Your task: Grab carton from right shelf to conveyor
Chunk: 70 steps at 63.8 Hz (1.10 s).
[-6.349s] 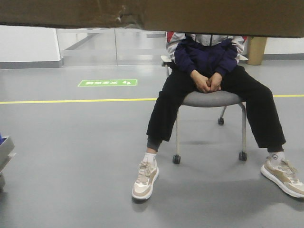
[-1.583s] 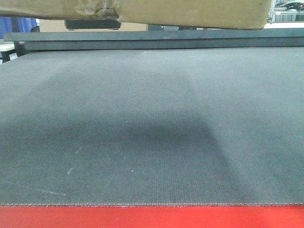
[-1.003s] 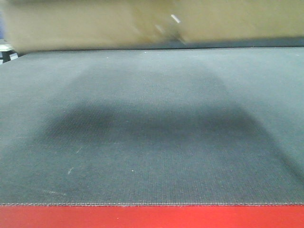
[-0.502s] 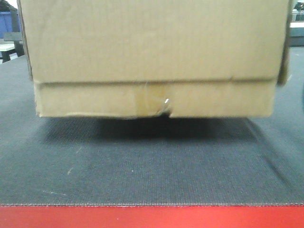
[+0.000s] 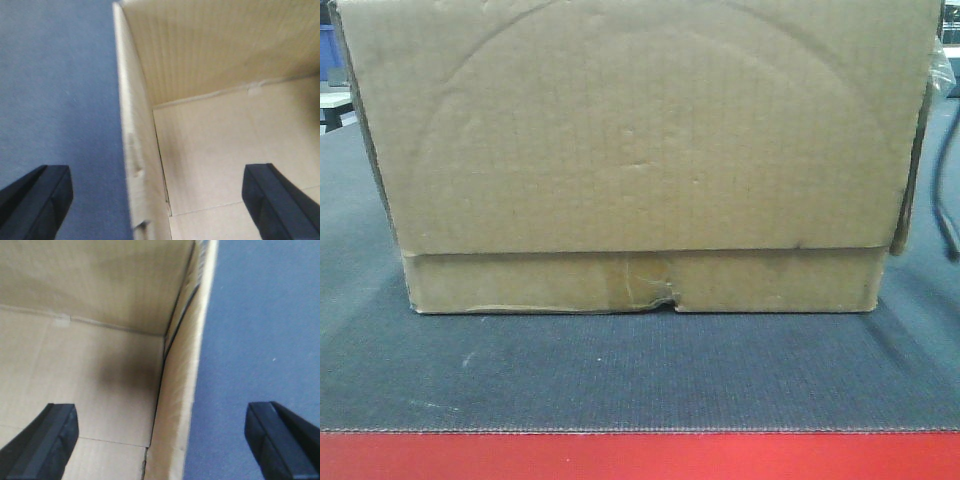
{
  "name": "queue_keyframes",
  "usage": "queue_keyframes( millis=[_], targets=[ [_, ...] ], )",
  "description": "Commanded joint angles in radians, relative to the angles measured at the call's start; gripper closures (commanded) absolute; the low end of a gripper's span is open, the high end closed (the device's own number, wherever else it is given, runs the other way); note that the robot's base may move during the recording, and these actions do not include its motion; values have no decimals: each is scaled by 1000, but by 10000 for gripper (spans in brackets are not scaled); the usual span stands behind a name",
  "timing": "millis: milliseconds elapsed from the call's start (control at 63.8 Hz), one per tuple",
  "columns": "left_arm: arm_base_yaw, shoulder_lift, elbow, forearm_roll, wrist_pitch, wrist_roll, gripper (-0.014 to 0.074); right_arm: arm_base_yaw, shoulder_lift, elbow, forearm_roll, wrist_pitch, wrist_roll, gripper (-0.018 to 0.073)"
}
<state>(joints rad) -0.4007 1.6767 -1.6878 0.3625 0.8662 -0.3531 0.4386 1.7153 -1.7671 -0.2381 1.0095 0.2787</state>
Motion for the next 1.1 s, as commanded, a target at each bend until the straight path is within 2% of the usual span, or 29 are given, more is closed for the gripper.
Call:
queue_keyframes(
  millis=[0,47,110,188,329,376,408,502,643,784,941,1082],
  targets=[
    [-2,-76,-2,1,-5,1,9,0,-64,-17,-16,1,-6,50],
    [-1,-98,-2,3,-2,7,24,0,-87,-17,-16,5,-6,85],
    [-1,-140,-2,7,15,38,66,-1,-120,-17,-16,13,-7,195],
    [15,-176,2,12,32,44,173,-8,-158,-17,-19,18,-7,344],
    [85,-237,44,-17,45,44,456,-35,-214,10,-19,26,-7,627],
    [119,-259,75,-26,43,44,599,-52,-236,29,-19,29,-7,645],
    [139,-274,98,-26,40,46,638,-66,-249,50,-19,29,-7,637],
    [202,-331,191,-39,14,53,572,-119,-297,127,-19,22,-7,632],
    [268,-441,382,-74,-96,63,580,-185,-393,301,-17,-46,-7,632],
    [277,-620,644,-83,-262,63,581,-198,-537,535,-17,-169,-7,632],
    [277,-812,927,-115,-442,63,581,-198,-718,828,-17,-380,-7,632],
    [277,-975,1111,-117,-563,63,581,-198,-884,1041,-17,-539,-7,632]
  ],
)
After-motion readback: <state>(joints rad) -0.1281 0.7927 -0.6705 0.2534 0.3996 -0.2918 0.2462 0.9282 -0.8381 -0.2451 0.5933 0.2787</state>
